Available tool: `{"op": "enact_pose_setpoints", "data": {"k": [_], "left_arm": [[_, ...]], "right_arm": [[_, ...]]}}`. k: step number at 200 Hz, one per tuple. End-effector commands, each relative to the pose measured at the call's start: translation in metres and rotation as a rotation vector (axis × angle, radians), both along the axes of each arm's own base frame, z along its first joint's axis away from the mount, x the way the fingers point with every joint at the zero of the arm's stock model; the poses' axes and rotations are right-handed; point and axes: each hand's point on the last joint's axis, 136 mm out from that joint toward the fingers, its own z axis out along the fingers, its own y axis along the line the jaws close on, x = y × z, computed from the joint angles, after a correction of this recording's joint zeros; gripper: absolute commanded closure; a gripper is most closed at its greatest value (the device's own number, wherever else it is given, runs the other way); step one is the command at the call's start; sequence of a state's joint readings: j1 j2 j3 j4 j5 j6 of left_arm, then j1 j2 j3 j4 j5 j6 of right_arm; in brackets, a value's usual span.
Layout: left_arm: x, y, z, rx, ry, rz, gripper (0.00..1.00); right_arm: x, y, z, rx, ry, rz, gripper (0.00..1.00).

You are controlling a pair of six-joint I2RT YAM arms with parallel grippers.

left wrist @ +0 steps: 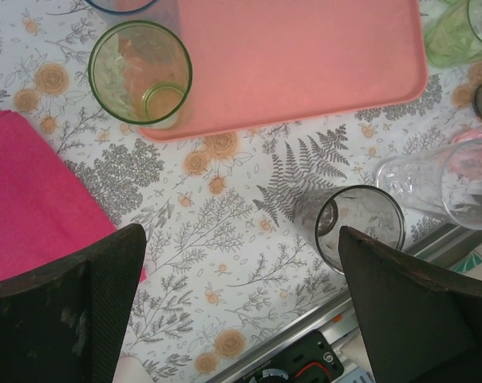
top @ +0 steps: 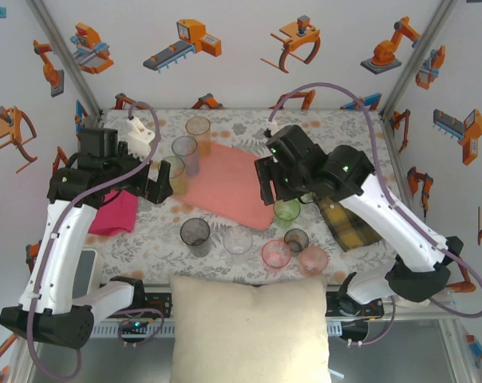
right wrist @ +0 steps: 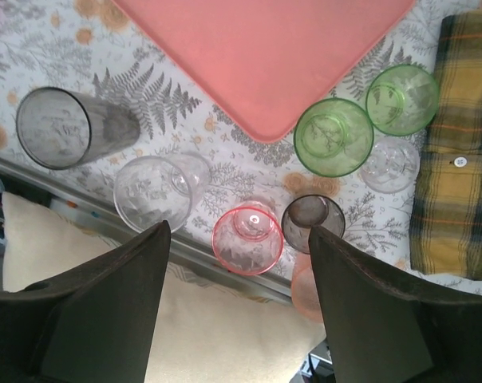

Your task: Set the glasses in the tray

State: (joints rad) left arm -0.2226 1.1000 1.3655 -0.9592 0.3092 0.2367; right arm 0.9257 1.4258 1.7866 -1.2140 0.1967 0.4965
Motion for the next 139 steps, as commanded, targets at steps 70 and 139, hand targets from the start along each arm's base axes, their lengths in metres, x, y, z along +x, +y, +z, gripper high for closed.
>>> {"op": "enact_pose_setpoints", "data": {"k": [70,139], "left_arm": [[-0.003,0.007,-0.014,-0.083,0.120,-0.013,0.00],[0.002,0.011,-0.013,-0.120,0.146,0.002,0.00]], "right_arm": [[-0.013,0.027,-0.036,-0.009,0.123,0.152,0.37],[-0.032,0.033,-0.048,0.084,0.188,0.186,0.37]]}}
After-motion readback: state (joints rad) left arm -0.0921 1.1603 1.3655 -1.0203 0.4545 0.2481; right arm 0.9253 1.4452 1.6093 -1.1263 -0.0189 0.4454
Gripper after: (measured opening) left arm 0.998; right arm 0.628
